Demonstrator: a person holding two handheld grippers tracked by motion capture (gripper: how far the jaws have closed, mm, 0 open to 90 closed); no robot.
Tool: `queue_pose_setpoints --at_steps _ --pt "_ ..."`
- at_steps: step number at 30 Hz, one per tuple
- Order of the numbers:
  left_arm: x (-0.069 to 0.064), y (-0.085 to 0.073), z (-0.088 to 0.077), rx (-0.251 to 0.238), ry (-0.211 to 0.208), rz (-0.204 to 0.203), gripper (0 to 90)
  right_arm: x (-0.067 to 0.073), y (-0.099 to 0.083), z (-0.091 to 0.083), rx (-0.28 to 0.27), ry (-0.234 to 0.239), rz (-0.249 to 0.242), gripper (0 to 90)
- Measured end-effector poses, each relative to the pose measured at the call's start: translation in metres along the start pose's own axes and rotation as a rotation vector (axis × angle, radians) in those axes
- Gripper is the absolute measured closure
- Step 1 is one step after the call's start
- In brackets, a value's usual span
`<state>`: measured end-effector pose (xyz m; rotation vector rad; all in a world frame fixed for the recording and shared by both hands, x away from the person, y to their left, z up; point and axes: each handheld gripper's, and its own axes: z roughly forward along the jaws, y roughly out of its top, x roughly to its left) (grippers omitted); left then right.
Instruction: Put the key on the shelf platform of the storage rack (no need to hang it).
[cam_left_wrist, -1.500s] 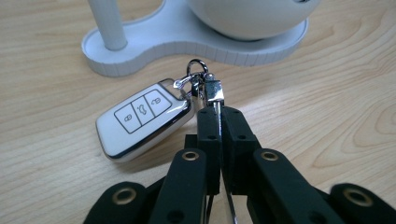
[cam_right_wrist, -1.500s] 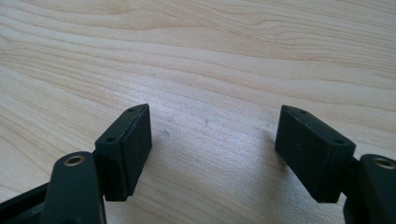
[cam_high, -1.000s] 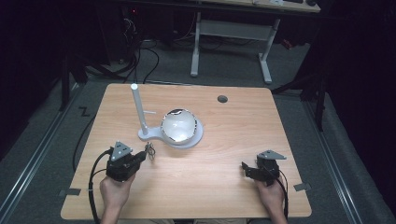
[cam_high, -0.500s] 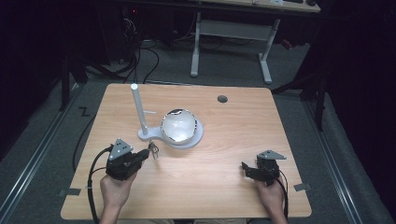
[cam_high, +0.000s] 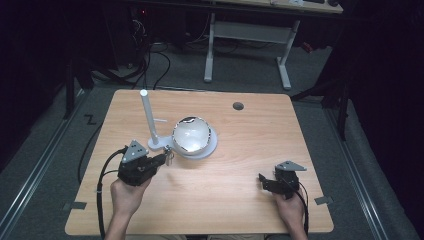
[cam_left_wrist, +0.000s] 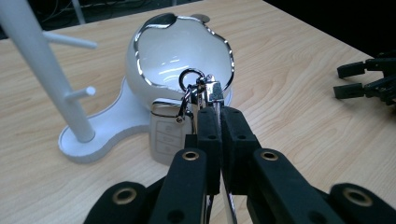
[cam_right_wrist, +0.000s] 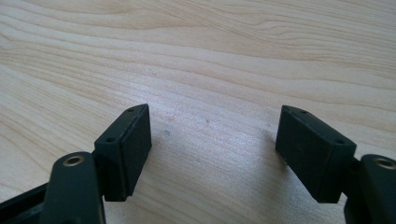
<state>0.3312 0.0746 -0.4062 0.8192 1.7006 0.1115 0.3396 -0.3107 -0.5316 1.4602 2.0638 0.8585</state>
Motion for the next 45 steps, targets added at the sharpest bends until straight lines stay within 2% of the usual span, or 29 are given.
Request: queue_pose_setpoints --at_steps 2,5,9,13,20,21,24,28,31,33,40,45 --pt "-0.005 0.0 0.001 0.008 -0.01 0.012 87.1 0.0 0.0 0.0 0.0 0.0 -0.001 27.2" --pt "-0.014 0.002 0.002 0.025 -0.027 -0.002 87.1 0.0 0.0 0.0 0.0 0.0 -0.001 27.2" --pt "-0.024 0.005 0.005 0.044 -0.056 0.011 87.1 0.0 0.0 0.0 0.0 0.0 0.0 27.2" --pt "-0.034 0.006 0.011 0.052 -0.069 0.015 87.1 0.0 0.0 0.0 0.0 0.0 -0.001 27.1" --pt "-0.047 0.008 0.023 0.062 -0.066 0.004 87.1 0.0 0.0 0.0 0.0 0.001 -0.001 27.0" --pt "-0.048 0.007 0.025 0.06 -0.07 0.026 87.1 0.0 0.0 0.0 0.0 0.001 -0.001 27.1" --pt "-0.054 0.006 0.029 0.061 -0.061 0.013 87.1 0.0 0.0 0.0 0.0 0.001 -0.001 27.0" --pt "-0.057 0.005 0.039 0.065 -0.065 0.037 87.1 0.0 0.0 0.0 0.0 0.001 -0.001 27.0" --pt "-0.06 0.004 0.046 0.071 -0.051 0.024 87.0 0.0 0.0 0.0 0.0 0.002 -0.002 27.0" --pt "-0.059 0.003 0.052 0.073 -0.046 0.033 87.0 0.0 0.0 0.0 0.0 0.002 -0.002 27.0" --pt "-0.055 -0.008 0.07 0.046 -0.004 0.095 87.0 0.0 0.0 0.0 0.001 0.002 -0.004 27.0" --pt "-0.052 -0.01 0.081 0.051 0.017 0.09 87.0 0.0 0.0 0.0 0.0 0.002 -0.006 26.9"
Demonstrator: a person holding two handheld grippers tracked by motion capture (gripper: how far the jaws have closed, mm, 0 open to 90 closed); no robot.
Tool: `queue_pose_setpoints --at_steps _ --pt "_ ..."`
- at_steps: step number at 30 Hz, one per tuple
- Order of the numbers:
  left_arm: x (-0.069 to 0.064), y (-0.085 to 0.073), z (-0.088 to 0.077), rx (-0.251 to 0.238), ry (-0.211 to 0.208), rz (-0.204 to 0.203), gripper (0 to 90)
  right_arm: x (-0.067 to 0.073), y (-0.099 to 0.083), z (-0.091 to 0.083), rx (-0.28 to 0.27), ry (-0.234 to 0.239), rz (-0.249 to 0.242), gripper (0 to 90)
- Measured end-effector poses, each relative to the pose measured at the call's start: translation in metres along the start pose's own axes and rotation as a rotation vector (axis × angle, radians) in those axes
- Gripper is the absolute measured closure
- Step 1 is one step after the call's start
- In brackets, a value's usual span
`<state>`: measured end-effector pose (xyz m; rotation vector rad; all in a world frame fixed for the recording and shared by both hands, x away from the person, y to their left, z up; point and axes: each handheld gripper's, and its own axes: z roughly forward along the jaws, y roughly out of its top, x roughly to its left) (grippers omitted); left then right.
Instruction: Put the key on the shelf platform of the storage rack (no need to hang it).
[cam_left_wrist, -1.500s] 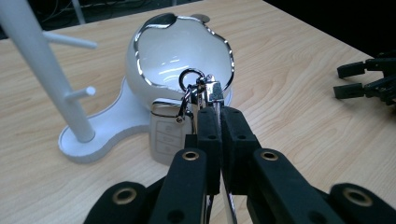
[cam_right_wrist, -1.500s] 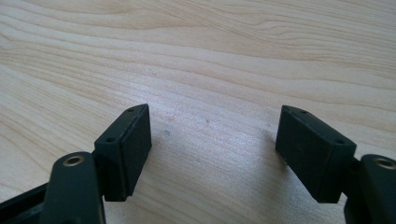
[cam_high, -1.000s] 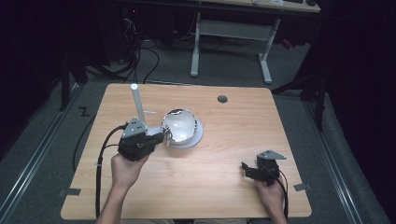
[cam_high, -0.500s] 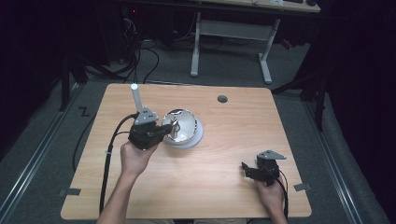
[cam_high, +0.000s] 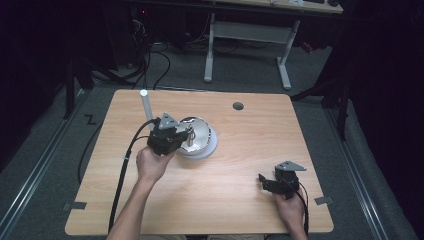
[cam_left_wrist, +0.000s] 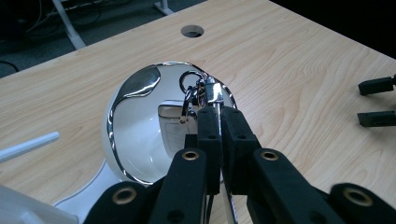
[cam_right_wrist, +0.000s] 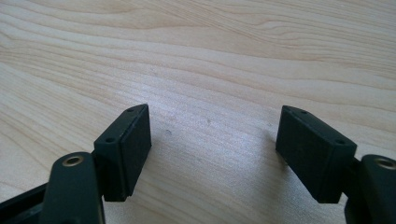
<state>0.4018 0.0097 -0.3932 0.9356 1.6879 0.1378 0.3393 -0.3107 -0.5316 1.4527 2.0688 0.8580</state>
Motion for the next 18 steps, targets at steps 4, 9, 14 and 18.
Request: queue_pose_setpoints --at_steps 4,9,14,18 --pt "0.0 -0.002 0.007 0.019 -0.001 -0.026 87.0 0.0 0.0 0.0 0.0 0.0 0.0 26.9" --pt "0.002 -0.006 0.016 0.015 0.02 -0.018 87.0 0.0 0.0 0.0 0.0 0.001 -0.001 26.9" --pt "0.005 -0.011 0.025 0.014 0.037 0.001 86.9 0.0 0.0 0.0 0.0 0.001 -0.001 26.9" --pt "0.007 -0.013 0.033 0.008 0.053 0.003 86.8 0.0 0.0 0.0 0.0 0.002 -0.001 26.9"
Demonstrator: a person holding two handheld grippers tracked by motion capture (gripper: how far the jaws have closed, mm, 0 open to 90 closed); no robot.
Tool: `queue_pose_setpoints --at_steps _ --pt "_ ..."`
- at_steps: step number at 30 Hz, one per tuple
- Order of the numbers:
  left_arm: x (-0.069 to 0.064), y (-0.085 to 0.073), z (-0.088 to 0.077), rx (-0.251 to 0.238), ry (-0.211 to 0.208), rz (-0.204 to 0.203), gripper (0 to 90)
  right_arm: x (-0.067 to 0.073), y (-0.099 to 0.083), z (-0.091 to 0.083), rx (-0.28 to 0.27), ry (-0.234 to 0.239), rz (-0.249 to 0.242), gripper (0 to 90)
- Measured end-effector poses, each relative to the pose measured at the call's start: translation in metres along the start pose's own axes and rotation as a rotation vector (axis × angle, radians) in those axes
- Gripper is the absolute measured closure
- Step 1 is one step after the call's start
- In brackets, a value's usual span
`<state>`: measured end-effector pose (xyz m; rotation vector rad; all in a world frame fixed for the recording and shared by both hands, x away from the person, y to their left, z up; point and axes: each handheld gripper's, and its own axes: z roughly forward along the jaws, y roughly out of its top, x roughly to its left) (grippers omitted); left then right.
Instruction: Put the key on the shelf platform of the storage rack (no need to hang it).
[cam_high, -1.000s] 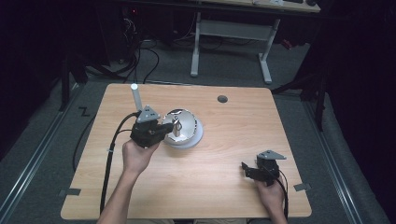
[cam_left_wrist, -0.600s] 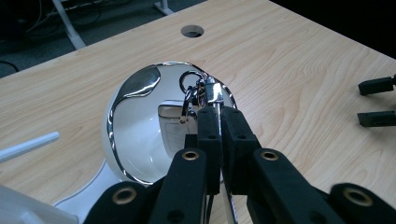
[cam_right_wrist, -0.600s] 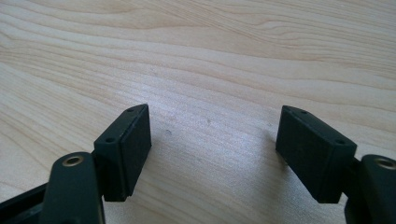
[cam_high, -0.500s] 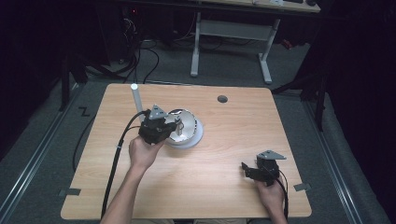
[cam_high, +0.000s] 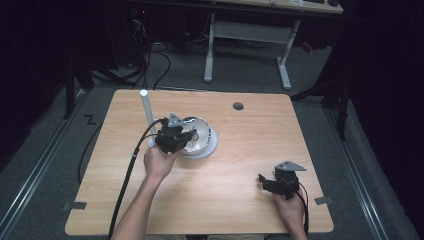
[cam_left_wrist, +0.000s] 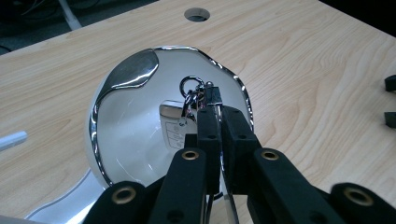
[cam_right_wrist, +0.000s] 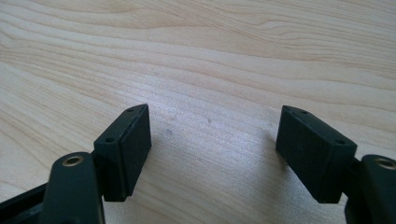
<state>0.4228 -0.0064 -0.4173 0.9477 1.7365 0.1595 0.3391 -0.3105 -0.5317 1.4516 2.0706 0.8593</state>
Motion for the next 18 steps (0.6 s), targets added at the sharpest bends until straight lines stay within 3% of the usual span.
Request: queue_pose_setpoints --at_steps 9,18 --pt "0.004 -0.001 0.012 -0.013 0.003 -0.031 86.5 0.0 0.0 0.0 0.002 0.003 0.001 26.9" --pt "0.01 -0.005 0.022 -0.013 0.025 -0.03 85.4 0.0 0.0 0.0 0.002 0.002 0.002 26.9"
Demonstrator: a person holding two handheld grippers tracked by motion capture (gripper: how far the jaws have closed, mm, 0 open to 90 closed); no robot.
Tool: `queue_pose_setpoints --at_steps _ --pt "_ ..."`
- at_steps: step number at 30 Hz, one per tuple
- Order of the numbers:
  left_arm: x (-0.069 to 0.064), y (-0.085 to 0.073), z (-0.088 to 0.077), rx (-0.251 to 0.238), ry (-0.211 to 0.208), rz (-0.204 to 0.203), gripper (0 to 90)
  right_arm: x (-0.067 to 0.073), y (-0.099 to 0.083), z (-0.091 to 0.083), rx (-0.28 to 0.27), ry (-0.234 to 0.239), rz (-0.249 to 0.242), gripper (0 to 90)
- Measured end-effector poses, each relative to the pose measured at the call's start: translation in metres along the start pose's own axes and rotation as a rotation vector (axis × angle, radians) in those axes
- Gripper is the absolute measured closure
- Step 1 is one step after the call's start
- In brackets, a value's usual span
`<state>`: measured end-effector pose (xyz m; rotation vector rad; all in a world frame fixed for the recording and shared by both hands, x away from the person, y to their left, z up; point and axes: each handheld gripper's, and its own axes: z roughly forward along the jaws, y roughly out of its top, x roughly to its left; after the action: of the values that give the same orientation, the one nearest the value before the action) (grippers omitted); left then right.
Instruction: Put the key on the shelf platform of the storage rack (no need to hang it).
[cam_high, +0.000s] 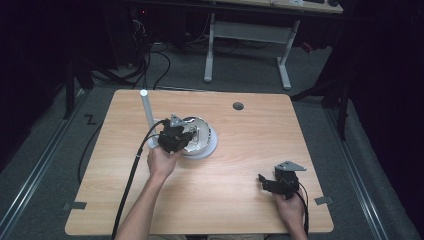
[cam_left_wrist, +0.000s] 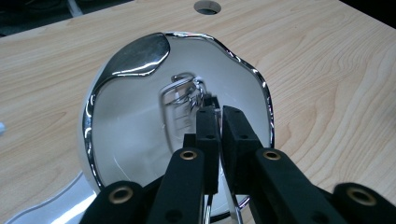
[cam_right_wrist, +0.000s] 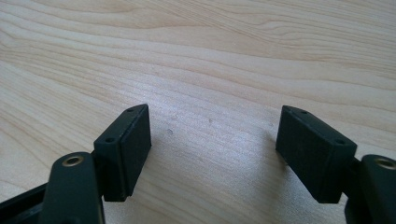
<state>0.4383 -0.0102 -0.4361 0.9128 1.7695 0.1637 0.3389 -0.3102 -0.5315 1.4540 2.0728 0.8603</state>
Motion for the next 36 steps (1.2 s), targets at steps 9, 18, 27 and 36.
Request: queue_pose_setpoints --at_steps 9,18,27,36 --pt "0.001 -0.002 0.003 -0.006 0.003 -0.005 79.0 0.0 0.0 0.0 0.0 0.0 0.0 26.9" --pt "0.0 0.003 -0.004 -0.031 -0.001 -0.026 58.2 0.0 0.0 0.0 -0.001 0.002 -0.001 26.9" --pt "0.009 0.013 -0.019 -0.061 -0.017 -0.055 49.3 0.0 0.0 0.0 -0.001 0.001 -0.001 26.8" --pt "0.015 0.021 -0.036 -0.076 -0.081 -0.107 46.7 0.0 0.0 0.0 -0.002 0.002 -0.002 26.9"
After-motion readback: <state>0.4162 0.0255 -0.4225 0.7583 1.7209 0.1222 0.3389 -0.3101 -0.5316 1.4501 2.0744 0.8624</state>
